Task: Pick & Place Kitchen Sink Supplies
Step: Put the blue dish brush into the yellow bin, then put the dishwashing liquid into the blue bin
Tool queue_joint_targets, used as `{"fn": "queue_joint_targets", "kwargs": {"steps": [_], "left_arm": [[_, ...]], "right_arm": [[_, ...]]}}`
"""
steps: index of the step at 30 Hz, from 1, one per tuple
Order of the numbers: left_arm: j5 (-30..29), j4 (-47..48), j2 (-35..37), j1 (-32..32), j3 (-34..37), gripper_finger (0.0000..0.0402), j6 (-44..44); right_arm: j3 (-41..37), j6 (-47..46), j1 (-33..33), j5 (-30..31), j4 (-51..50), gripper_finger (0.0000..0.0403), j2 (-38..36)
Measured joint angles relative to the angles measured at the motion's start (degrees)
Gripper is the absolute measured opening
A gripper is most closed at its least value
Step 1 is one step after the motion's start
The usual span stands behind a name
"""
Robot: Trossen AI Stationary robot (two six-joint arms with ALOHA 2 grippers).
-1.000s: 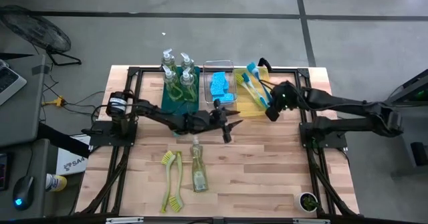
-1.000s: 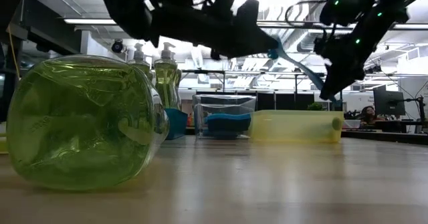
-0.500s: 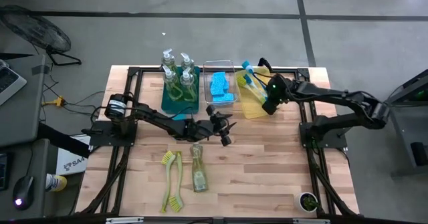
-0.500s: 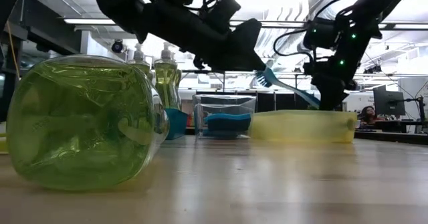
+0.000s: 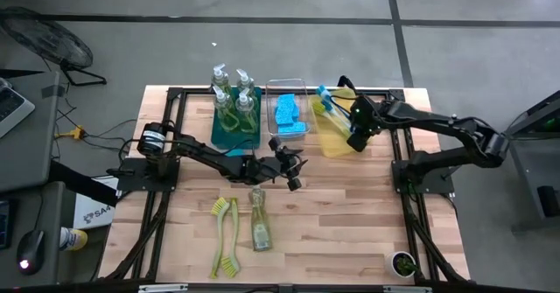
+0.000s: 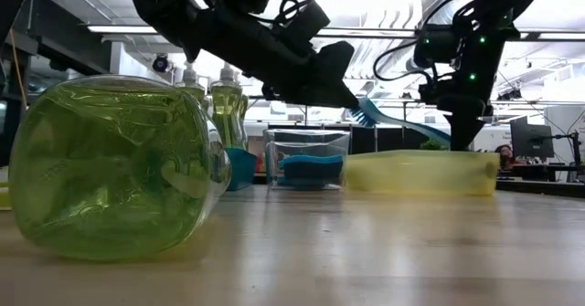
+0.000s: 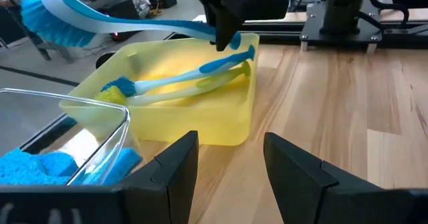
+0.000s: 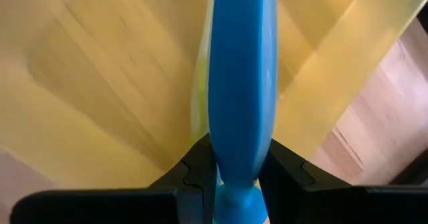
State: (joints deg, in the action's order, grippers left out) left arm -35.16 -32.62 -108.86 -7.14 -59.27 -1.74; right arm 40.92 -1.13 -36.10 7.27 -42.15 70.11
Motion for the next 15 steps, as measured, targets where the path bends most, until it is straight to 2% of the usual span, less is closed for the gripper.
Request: {"fn": "queue_joint_targets", "kwargs": {"steps": [5,10,15], "left_arm": [[0.02,-0.24,0.0,0.0,0.0,0.0165,-0.02],[0.09,-0.2,0.0,0.0,0.0,0.0165,-0.21],[0.11,-0.12,0.0,0.0,0.0,0.0165,-0.22]], "right_arm": [[0.14,-0.06,0.0,0.26,-0.48,0.0082,0.0],[0.14,-0.3,0.0,0.24,-0.5,0.0108,0.0],[0.16,-0.3,0.0,0.26,-0.68,0.0104,0.0]]}}
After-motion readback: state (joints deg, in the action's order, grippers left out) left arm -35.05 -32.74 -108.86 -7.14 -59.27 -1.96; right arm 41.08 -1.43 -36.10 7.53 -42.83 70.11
